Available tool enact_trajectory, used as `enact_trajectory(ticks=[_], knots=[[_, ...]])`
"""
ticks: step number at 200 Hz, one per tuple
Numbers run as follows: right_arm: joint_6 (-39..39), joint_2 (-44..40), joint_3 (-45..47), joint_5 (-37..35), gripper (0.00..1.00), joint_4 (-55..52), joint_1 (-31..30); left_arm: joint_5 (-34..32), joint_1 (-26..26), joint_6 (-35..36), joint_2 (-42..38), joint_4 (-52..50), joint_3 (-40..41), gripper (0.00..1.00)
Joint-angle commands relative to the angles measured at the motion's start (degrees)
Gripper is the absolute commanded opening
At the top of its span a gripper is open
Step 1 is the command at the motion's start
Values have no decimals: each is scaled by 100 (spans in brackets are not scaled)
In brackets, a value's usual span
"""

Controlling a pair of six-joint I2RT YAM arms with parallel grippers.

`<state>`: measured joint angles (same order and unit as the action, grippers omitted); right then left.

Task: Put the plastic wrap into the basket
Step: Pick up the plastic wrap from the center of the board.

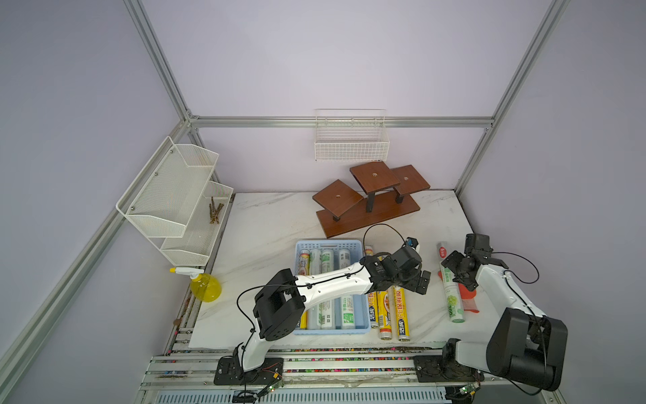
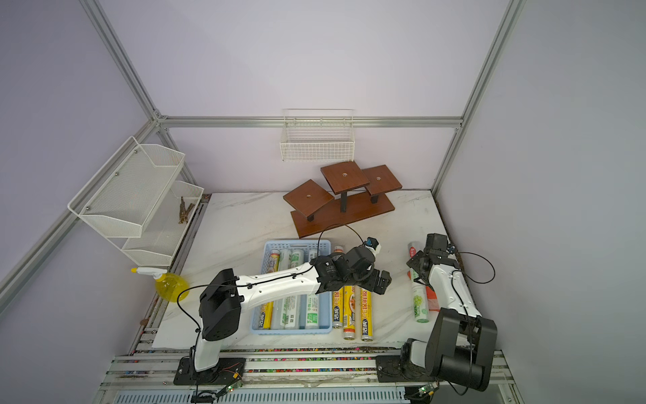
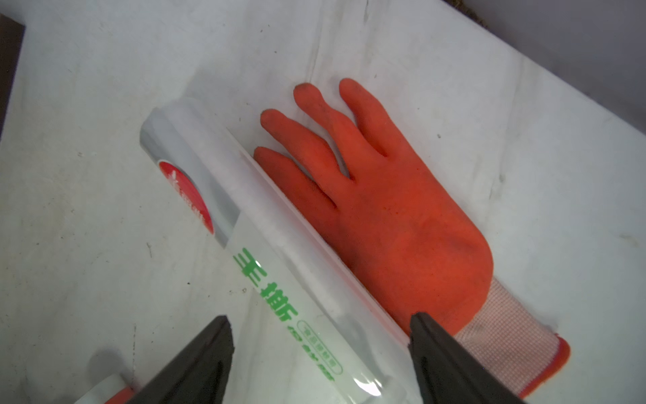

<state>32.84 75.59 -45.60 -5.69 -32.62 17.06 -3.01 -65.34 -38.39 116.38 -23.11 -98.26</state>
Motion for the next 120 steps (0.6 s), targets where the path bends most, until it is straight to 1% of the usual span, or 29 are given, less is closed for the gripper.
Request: enact_trajectory(ticks=[1,26,43,57,80,98,120], knots=[[-184,189,-17,238,84,130,17,50,4,-30,-16,0,-126,100],[-317,426,-10,635,84,167,-56,2,4,7,-25,0,-85,100],[-421,486,-33,740,82,167,-258,-7,8,-3,-18,9,-86,100],[-441,476,-126,552,82,18,-509,9,4,-2,-2,29,-81,100],[-366,366,-214,-39,82,-122,-917,19,8,-11,16,28,-82,100],[-404,377,-311,-279,82,-236,-1107,-13,4,-20,-5,9,-57,100],[-515,585,-499,-329,84,-385,-1307,-144,4,-44,-59,26,20,100]])
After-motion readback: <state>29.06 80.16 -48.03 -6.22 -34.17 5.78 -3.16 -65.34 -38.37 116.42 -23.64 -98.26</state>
